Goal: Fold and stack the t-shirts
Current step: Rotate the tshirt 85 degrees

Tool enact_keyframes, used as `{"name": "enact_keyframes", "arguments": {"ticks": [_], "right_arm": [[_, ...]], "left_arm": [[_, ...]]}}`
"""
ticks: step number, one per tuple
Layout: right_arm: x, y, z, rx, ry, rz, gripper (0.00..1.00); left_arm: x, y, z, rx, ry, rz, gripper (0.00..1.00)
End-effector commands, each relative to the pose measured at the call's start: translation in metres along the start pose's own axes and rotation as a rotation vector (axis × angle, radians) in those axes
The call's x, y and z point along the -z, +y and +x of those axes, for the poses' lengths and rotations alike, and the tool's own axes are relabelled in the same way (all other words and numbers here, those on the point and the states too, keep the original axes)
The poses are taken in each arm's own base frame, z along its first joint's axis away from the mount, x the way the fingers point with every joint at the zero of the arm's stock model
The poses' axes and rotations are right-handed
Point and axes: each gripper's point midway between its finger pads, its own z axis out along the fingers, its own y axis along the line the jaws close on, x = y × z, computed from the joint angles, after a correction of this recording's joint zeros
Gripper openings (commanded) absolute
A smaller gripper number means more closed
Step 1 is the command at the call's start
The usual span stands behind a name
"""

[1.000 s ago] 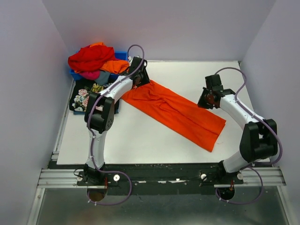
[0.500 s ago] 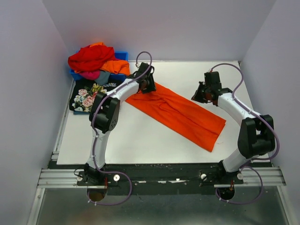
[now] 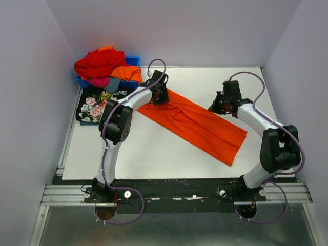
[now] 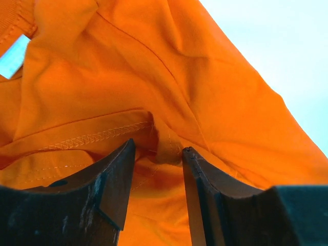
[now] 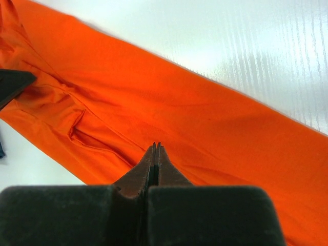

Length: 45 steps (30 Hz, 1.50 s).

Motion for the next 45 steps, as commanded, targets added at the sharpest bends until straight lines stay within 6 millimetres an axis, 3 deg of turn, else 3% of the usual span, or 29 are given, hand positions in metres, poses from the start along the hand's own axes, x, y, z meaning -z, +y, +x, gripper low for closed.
{"name": "enact_keyframes", "arguments": {"ticks": [1, 9, 18, 24, 26, 34, 39, 45], "right_arm": [[0.003, 0.007, -0.002, 0.004, -0.017, -0.032, 0.01], [0.002, 0.006, -0.002, 0.001, -0.018, -0.026, 0.01], [0.003, 0.005, -0.002, -0.006, -0.019, -0.021, 0.01], [0.003, 0.004, -0.001, -0.008, -0.017, -0.015, 0.01], [0.003, 0.003, -0.001, -0.009, -0.019, -0.012, 0.01], [0.005, 0.005, -0.001, -0.012, -0.016, -0.019, 0.01], [0.006, 0.005, 0.001, -0.012, -0.012, -0.02, 0.01], [0.004, 0.003, 0.003, -0.013, -0.004, -0.013, 0.01]], "left_arm": [[0.008, 0.0, -0.021, -0.015, -0.051, -0.029, 0.57], [-0.002, -0.011, -0.01, 0.004, 0.0, 0.038, 0.44], [0.0, -0.014, 0.0, 0.008, 0.043, 0.057, 0.44], [0.013, -0.017, 0.0, 0.004, 0.02, 0.071, 0.06], [0.017, -0.016, 0.003, -0.001, 0.02, 0.065, 0.01], [0.041, -0.021, 0.016, 0.016, 0.0, 0.09, 0.0], [0.047, -0.024, 0.026, 0.017, 0.01, 0.091, 0.0], [0.049, -0.013, 0.039, 0.054, 0.019, 0.056, 0.0]]}}
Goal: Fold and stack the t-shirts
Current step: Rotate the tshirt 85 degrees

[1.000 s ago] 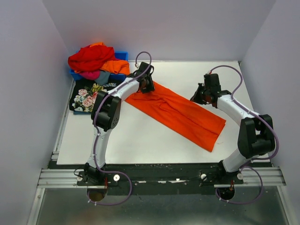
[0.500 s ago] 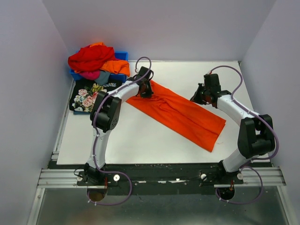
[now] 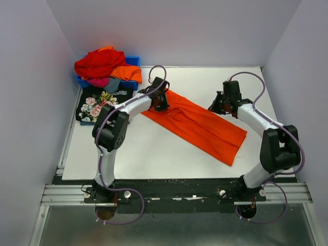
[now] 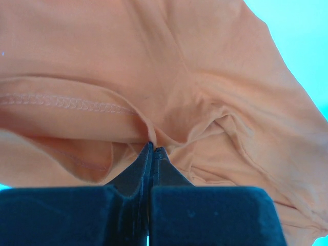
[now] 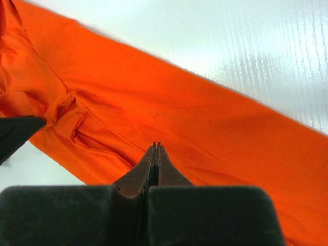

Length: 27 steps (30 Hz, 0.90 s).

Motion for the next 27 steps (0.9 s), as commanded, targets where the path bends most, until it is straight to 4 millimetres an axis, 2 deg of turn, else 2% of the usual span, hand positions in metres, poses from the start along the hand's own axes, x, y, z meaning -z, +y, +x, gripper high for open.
{"name": "enact_keyframes", "arguments": {"ticks": [1, 6, 14, 17, 20, 23, 26, 27], "right_arm": [[0.006, 0.002, 0.002, -0.003, 0.001, -0.009, 0.01], [0.007, 0.003, 0.002, -0.003, 0.001, -0.01, 0.01], [0.006, 0.002, 0.004, -0.004, 0.005, -0.01, 0.01], [0.005, 0.002, 0.005, -0.005, 0.01, -0.01, 0.01], [0.005, 0.001, 0.005, -0.004, 0.012, -0.007, 0.01], [0.005, 0.001, 0.006, -0.005, 0.013, -0.005, 0.01], [0.005, 0.001, 0.005, -0.008, 0.011, -0.006, 0.01], [0.006, 0.002, 0.005, -0.003, 0.011, -0.008, 0.01]], "left_arm": [[0.014, 0.004, 0.001, 0.05, -0.03, -0.017, 0.0], [0.019, 0.004, 0.012, 0.106, -0.037, 0.021, 0.0], [0.031, 0.0, 0.015, 0.14, -0.079, 0.033, 0.01], [0.032, 0.003, 0.026, 0.191, -0.075, 0.026, 0.03], [0.037, -0.001, 0.035, 0.242, -0.094, 0.058, 0.04], [0.044, -0.005, 0.034, 0.255, -0.133, 0.057, 0.05], [0.045, -0.006, 0.04, 0.266, -0.126, 0.049, 0.15], [0.045, -0.008, 0.042, 0.266, -0.122, 0.052, 0.24]]}}
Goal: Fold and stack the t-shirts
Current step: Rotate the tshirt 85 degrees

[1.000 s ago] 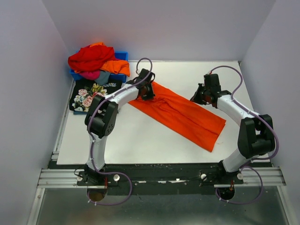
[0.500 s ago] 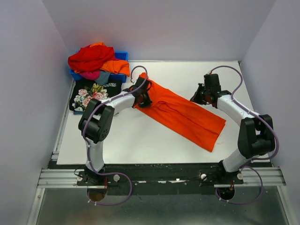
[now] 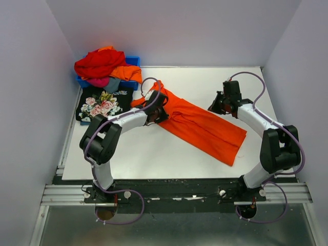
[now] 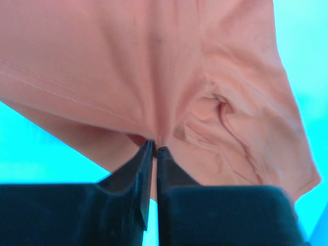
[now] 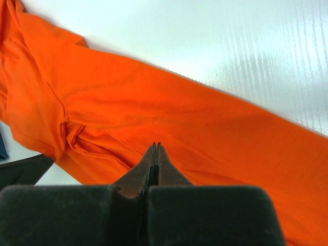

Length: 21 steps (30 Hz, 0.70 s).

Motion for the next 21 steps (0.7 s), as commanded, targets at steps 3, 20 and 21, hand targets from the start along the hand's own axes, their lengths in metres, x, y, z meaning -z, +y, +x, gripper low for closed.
{"name": "enact_keyframes", "arguments": {"ticks": [3, 20, 21], "right_arm": [[0.005, 0.002, 0.005, -0.003, 0.01, -0.008, 0.01], [0.003, -0.001, 0.008, -0.009, 0.019, 0.001, 0.01], [0.003, -0.001, 0.007, -0.009, 0.016, 0.001, 0.01]], "left_arm": [[0.011, -0.019, -0.005, 0.015, -0.042, 0.025, 0.57], [0.033, -0.015, -0.084, -0.109, -0.215, -0.095, 0.46], [0.028, -0.015, -0.09, -0.106, -0.214, -0.093, 0.4]]}}
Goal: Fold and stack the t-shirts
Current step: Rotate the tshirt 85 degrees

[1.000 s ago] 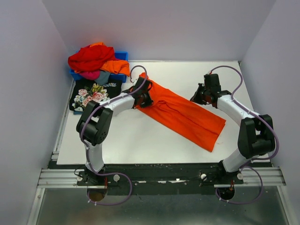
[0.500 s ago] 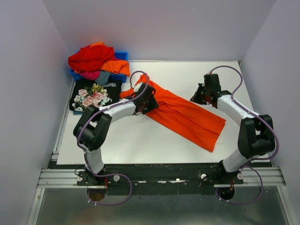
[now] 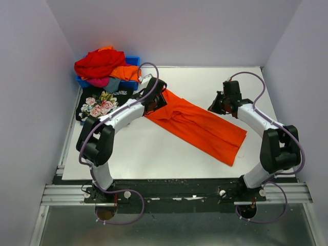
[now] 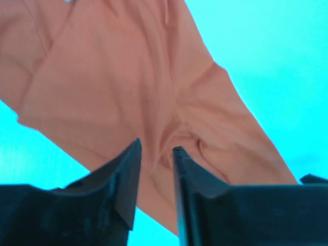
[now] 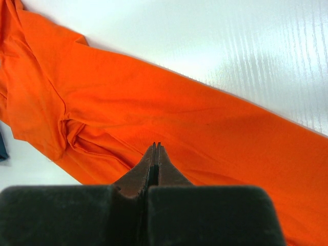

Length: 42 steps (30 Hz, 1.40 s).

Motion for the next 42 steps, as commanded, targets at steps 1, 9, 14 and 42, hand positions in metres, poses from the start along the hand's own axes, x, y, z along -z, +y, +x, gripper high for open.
{"name": "enact_keyframes", "arguments": {"ticks": [1, 9, 14, 42], "right_arm": [[0.002, -0.002, 0.007, -0.008, 0.016, 0.005, 0.01], [0.003, -0.002, 0.008, -0.01, 0.014, 0.005, 0.01], [0.001, -0.004, 0.009, -0.015, 0.018, 0.013, 0.01], [0.035, -0.116, 0.062, -0.039, 0.098, 0.599, 0.01]], "left_arm": [[-0.016, 0.01, -0.035, -0.025, -0.049, -0.053, 0.31], [-0.081, 0.012, -0.07, 0.001, -0.057, -0.072, 0.0], [-0.117, 0.008, -0.063, 0.012, 0.006, -0.068, 0.0], [-0.215, 0.029, -0.06, 0.113, 0.096, -0.033, 0.0]]}}
